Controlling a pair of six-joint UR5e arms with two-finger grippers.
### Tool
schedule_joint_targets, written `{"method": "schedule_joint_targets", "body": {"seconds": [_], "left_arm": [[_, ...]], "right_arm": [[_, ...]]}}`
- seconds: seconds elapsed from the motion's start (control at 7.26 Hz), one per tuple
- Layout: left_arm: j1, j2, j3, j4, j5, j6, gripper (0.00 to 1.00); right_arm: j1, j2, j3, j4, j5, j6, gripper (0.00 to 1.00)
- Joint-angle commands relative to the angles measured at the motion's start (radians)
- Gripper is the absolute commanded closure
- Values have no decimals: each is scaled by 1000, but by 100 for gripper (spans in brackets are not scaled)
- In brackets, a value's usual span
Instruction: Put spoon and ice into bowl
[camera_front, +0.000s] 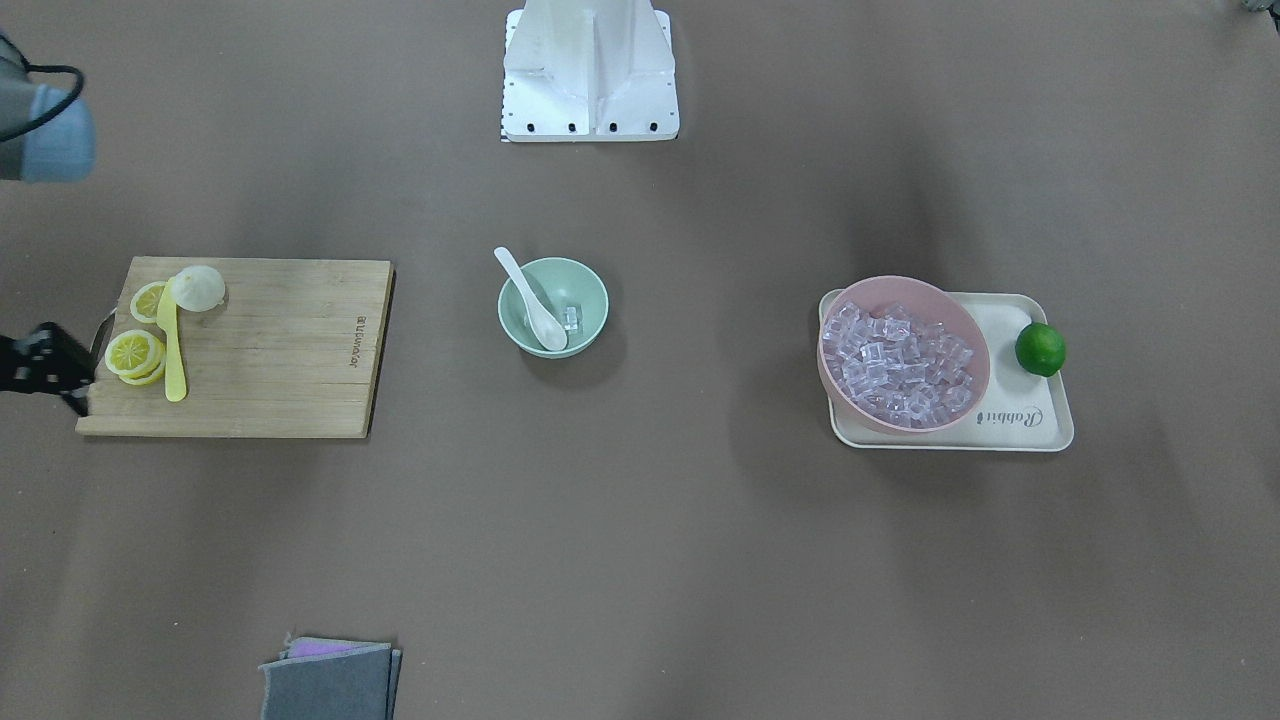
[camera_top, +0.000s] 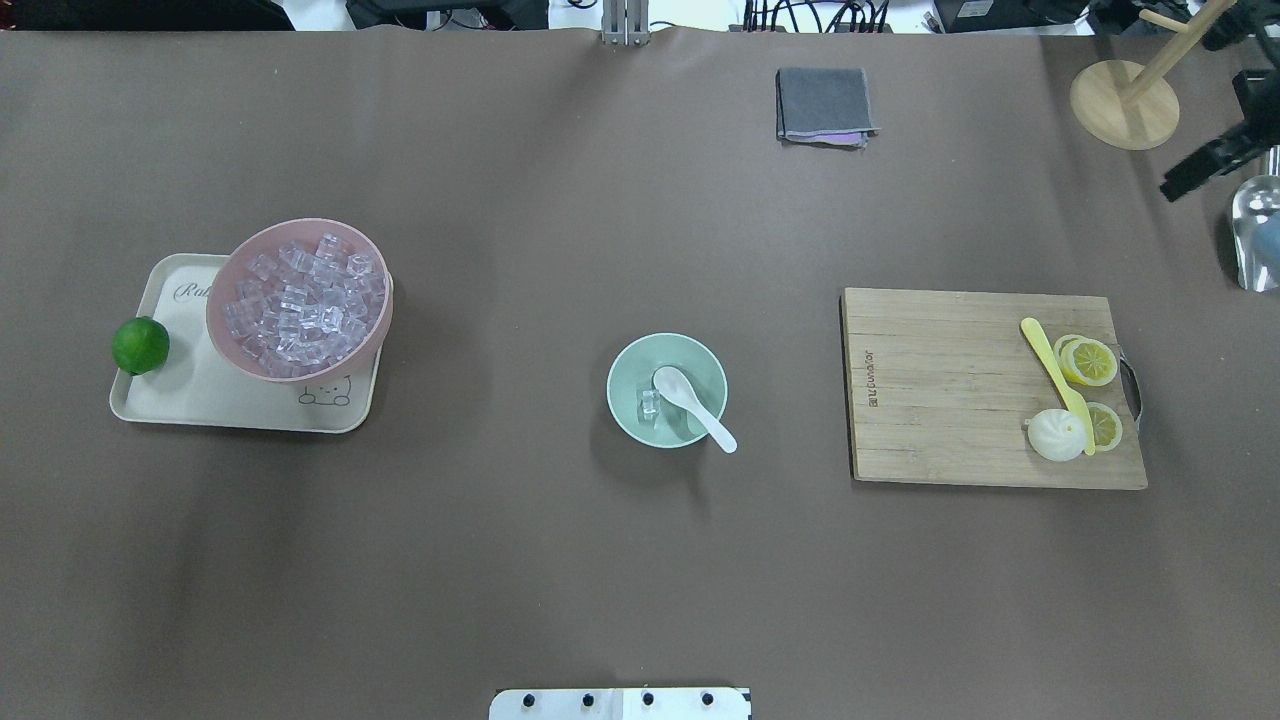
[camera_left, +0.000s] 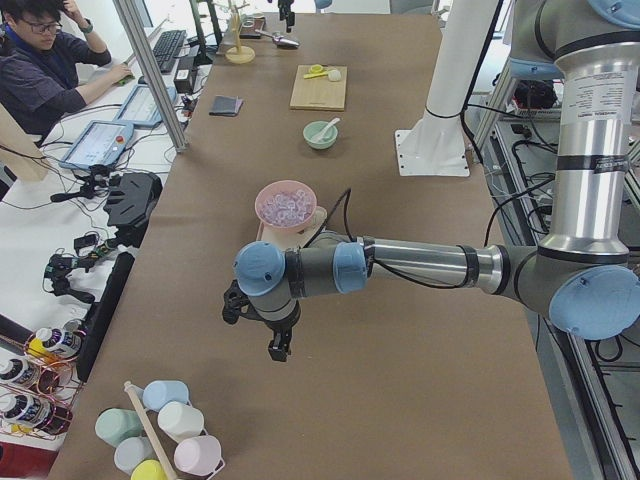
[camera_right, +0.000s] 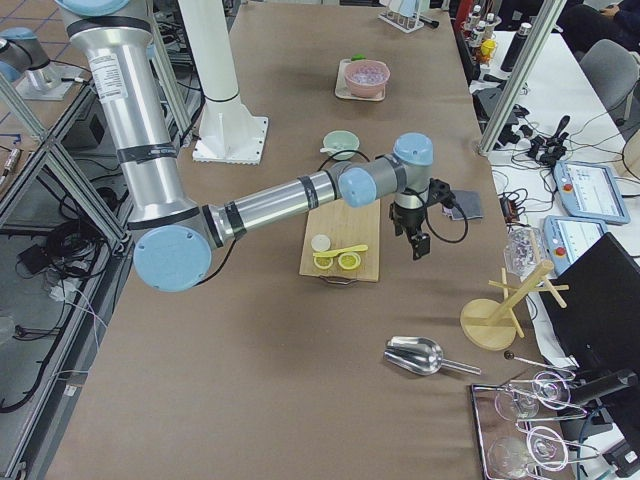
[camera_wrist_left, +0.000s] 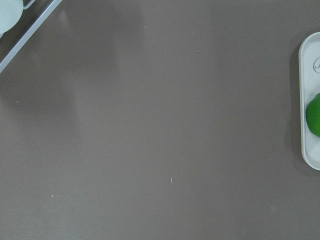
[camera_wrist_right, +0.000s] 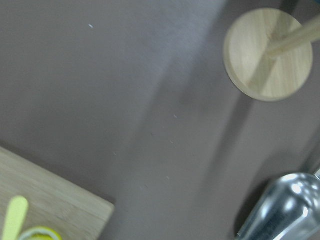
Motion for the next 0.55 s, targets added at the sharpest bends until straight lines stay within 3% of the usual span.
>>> {"method": "schedule_joint_targets", "body": {"seconds": [0.0,0.14,0.41], "left_arm": [[0,0,-5,0,26,-3,2],[0,0,-5,0,25,-3,2],[0,0,-7,-1,19,-3,2]], "right_arm": [[151,-203,-34,10,135,-151,0],[189,-271,-34,42,187,-146,0],[196,-316,-42,57,192,-148,0]]}}
